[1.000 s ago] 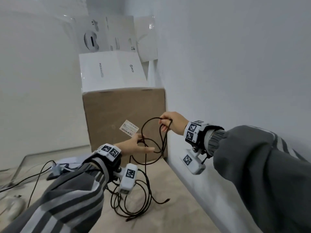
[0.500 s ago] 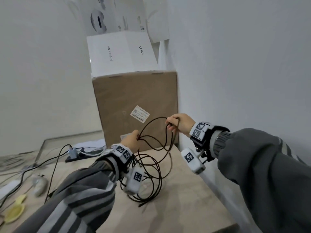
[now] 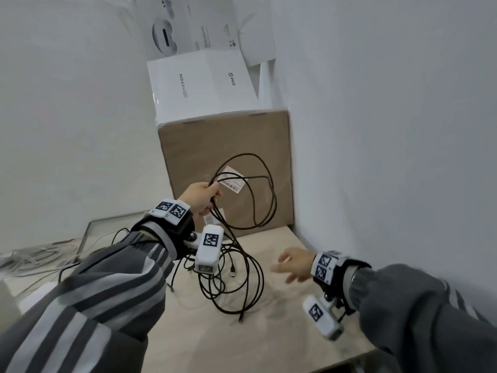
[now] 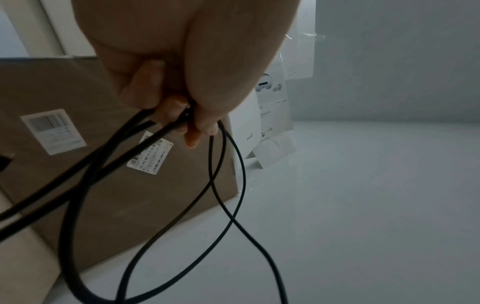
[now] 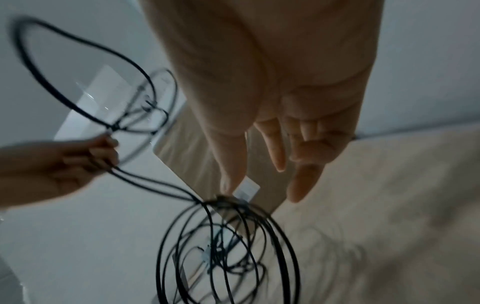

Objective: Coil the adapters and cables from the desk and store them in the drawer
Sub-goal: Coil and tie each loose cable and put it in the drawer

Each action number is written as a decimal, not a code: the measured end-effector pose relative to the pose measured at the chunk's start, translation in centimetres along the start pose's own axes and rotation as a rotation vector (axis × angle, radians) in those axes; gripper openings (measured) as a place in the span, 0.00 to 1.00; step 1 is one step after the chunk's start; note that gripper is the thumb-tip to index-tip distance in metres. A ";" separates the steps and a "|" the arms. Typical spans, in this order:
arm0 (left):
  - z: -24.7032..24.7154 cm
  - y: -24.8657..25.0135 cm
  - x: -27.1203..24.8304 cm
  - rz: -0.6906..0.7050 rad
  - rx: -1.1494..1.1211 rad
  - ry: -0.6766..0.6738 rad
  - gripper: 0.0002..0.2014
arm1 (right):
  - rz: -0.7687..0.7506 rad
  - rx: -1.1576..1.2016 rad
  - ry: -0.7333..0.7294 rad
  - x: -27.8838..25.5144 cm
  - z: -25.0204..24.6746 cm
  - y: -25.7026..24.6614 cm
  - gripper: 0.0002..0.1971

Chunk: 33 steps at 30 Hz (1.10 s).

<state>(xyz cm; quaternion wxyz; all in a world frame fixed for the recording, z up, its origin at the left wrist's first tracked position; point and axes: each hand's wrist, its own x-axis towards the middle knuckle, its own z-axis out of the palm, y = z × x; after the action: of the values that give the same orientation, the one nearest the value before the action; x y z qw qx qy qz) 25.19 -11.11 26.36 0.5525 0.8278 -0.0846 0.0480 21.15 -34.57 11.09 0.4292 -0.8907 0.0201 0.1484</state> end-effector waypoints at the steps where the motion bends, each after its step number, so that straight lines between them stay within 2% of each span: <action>1: 0.0 0.4 -0.2 0.007 -0.013 0.006 0.17 | 0.024 -0.020 -0.041 0.7 1.2 0.5 0.33; 2: -0.1 0.7 -0.3 0.017 -0.022 0.008 0.17 | 0.033 -0.026 -0.066 1.5 2.4 0.7 0.37; 4: -0.4 1.1 -0.5 0.033 -0.026 -0.001 0.17 | 0.024 0.001 -0.084 2.9 4.2 0.5 0.35; 5: -0.6 1.2 -0.6 0.037 -0.028 -0.008 0.17 | 0.009 0.037 -0.083 3.5 4.9 0.2 0.30; 8: -1.3 1.2 -0.7 0.048 -0.048 -0.015 0.17 | -0.063 0.166 -0.065 4.1 6.2 -1.0 0.07; 9: -1.6 1.0 -0.6 0.048 -0.063 -0.003 0.17 | -0.087 0.205 -0.056 4.2 6.3 -1.2 0.06; 12: -3.0 0.1 -0.1 0.030 -0.146 0.110 0.17 | -0.059 0.255 0.024 4.3 5.4 -1.1 0.14; 15: -6.1 -0.9 0.4 0.012 -0.265 0.293 0.17 | 0.126 0.276 0.197 4.6 2.4 0.6 0.13; 18: -9.4 -1.3 0.5 0.020 -0.340 0.430 0.18 | 0.273 0.274 0.213 4.6 -0.3 2.5 0.07; 19: -10.2 -1.2 0.4 0.034 -0.350 0.472 0.18 | 0.331 0.268 0.211 4.5 -0.9 3.5 0.11; 21: -11.6 -0.9 0.1 0.057 -0.357 0.554 0.18 | 0.306 -0.052 0.247 5.3 -1.0 5.4 0.19; 24: -13.3 -0.2 -0.5 0.087 -0.351 0.659 0.18 | 0.258 -0.126 0.364 4.3 -0.3 5.5 0.25; 26: -13.8 0.0 -1.1 0.104 -0.353 0.670 0.18 | 0.196 -0.118 0.424 3.7 -0.1 4.5 0.24; 29: -13.4 0.1 -2.0 0.123 -0.359 0.591 0.17 | 0.203 0.099 0.465 2.4 0.1 1.8 0.24; 33: -11.7 0.6 -2.8 0.152 -0.365 0.494 0.17 | 0.054 0.268 0.494 3.0 0.3 -0.1 0.22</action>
<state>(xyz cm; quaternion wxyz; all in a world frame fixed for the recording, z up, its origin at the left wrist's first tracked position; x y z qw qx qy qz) 22.49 -0.29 30.96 0.6907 0.6695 -0.0166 0.2727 23.94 -33.97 10.14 0.5209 -0.8345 0.1672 -0.0656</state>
